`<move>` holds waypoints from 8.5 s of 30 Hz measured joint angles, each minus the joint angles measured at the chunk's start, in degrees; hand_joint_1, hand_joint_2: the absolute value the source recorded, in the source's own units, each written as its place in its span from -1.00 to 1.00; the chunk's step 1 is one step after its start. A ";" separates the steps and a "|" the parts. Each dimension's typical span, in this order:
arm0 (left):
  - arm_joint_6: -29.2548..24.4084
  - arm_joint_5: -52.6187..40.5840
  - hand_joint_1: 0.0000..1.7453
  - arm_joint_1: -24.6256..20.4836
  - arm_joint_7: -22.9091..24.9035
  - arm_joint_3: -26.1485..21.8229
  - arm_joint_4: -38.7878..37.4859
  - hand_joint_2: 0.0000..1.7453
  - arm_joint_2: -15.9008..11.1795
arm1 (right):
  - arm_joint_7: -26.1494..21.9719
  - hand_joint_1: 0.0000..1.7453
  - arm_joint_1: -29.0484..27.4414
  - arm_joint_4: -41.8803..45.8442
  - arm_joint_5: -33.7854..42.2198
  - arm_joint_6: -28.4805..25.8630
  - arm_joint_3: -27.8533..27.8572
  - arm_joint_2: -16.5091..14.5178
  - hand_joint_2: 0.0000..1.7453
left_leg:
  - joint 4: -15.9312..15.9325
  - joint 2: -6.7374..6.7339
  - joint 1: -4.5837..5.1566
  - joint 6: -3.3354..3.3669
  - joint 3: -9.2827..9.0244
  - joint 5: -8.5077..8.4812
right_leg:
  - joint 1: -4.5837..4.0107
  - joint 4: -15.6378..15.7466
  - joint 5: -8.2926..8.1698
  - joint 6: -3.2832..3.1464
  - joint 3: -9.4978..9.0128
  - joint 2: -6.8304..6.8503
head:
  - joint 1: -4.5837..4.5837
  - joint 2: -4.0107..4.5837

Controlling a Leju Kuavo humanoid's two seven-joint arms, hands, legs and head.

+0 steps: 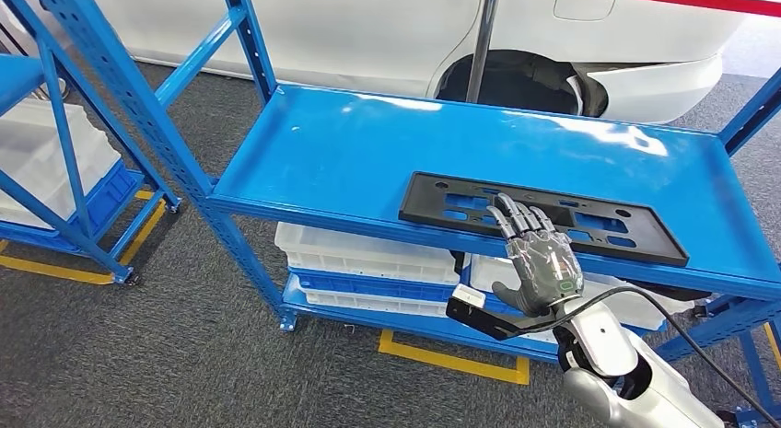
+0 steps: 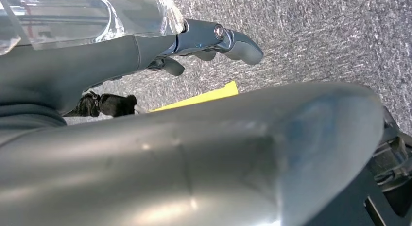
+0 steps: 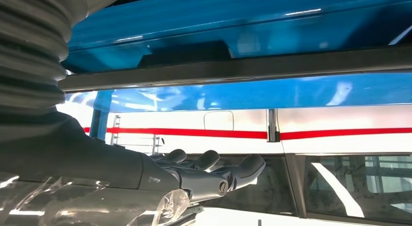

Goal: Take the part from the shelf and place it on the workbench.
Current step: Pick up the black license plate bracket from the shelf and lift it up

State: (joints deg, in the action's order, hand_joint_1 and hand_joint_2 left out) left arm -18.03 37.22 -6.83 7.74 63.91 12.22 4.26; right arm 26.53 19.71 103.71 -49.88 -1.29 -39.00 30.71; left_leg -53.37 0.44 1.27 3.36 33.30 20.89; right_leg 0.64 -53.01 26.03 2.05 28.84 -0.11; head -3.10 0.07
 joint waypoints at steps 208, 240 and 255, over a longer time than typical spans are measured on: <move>-4.89 -2.45 -1.00 -1.59 -4.57 2.47 -0.13 1.00 -0.19 | 3.38 1.00 3.59 -5.78 7.96 6.23 -3.66 0.29 1.00 | -1.89 0.23 -1.29 -0.83 0.31 1.80 | -0.12 -1.35 -0.60 0.58 2.07 -0.94 | 0.09 0.00; -3.48 -1.75 -1.00 -1.92 -4.35 2.47 -0.13 1.00 -0.19 | 0.11 1.00 3.90 -1.31 -2.27 0.49 -3.66 -0.13 1.00 | -1.89 0.25 -1.29 -0.84 0.33 1.79 | -0.12 -1.35 -0.60 0.58 2.07 -0.88 | 0.09 0.00; -3.25 -1.80 -1.00 -1.94 -4.42 2.47 -0.13 1.00 -0.19 | 0.10 1.00 3.90 -1.31 -2.27 0.50 -3.66 -0.15 1.00 | -1.89 0.25 -1.29 -0.84 0.33 1.79 | -0.12 -1.35 -0.60 0.58 2.07 -0.88 | 0.09 0.00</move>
State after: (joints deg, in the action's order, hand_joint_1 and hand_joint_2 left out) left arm -21.28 35.42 -8.77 3.32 66.38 12.09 4.07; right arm 26.63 23.62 102.40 -52.15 -0.79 -42.66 30.56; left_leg -55.25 0.69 -0.02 2.53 33.64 22.69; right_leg 0.51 -54.36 25.43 2.63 30.91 -1.00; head -3.02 0.07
